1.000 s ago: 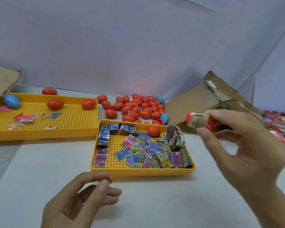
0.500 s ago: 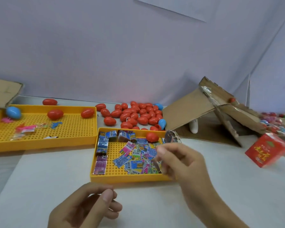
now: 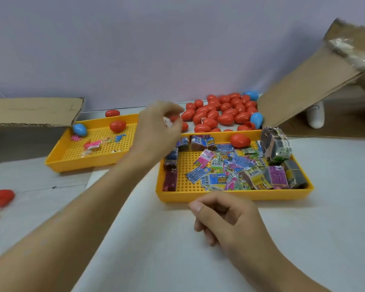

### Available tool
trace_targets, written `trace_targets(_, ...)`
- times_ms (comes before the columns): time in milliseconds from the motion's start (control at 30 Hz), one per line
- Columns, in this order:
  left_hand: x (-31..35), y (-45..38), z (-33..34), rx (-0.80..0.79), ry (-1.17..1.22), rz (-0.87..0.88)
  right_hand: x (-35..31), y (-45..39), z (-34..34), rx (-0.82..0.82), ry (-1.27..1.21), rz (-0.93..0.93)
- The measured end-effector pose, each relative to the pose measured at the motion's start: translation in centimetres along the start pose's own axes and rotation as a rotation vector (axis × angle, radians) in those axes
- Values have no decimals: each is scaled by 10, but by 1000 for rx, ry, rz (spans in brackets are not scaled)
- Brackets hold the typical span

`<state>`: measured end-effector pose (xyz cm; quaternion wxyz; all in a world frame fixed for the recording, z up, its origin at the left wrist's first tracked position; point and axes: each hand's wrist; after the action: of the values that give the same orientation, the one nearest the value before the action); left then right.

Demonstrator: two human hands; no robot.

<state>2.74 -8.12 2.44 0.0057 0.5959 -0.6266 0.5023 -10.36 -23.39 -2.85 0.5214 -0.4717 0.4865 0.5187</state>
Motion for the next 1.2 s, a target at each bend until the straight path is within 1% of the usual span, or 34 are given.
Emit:
trace_targets(67, -13, -34, 33, -179, -226, -39, 1, -2, -2, 3, -2, 13)
trace_targets(133, -22, -51, 56, -360, -459, -78, 0, -4, -5, 7, -36, 48)
trace_targets(167, -25, -53, 64, -406, -558, -69, -1, -5, -6, 2, -50, 61)
trace_targets(200, -26, -54, 68, -411, -627, -43, -1, -5, -7, -2, -59, 66)
trace_targets(267, -27, -51, 70, -295, -663, 18, -1, -6, -8, -8, -62, 58)
trace_targets(300, -27, -48, 68, -213, -623, 51, -1, -6, -8, -12, -63, 53)
trace_targets(367, -20, -39, 56, -104, -401, 97, -2, -7, -9, -19, -73, 47)
trace_targets(433, -6, -25, 35, -91, -97, 88, -3, -7, -9, -12, -88, 40)
trace_targets(533, 16, 14, -8, -121, 369, -88, -5, -8, -6, 27, -152, 85)
trace_targets(600, 26, 49, -35, -119, 562, -208, -9, -8, -4, 51, -214, 141)
trace_targets(667, 28, 85, -55, -129, 639, -315, -12, -7, -3, 60, -244, 169)
trace_targets(733, 25, 116, -66, -167, 699, -404, -14, -5, -3, 47, -232, 156)
trace_targets(800, 20, 139, -70, -200, 712, -433, -17, -1, -3, 20, -169, 132)
trace_targets(900, 14, 153, -73, -185, 718, -495, -20, 6, -4, -20, -6, 99)
trace_targets(967, 12, 155, -74, -183, 719, -472, -21, 9, -7, -41, 56, 118)
trace_targets(1033, 13, 155, -75, -191, 727, -445, -23, 12, -10, -64, 61, 165)
trace_targets(1200, 10, 157, -74, -216, 745, -457, -23, 15, -12, -88, 71, 212)
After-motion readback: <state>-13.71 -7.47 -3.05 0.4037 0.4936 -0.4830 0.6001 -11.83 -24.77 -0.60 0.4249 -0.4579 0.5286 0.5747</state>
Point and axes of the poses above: each hand's wrist, its own y-axis away from the middle knuckle, its own z-axis out of the palm, x = y × z, and after that the axes turned 15 degrees about x, right-handed
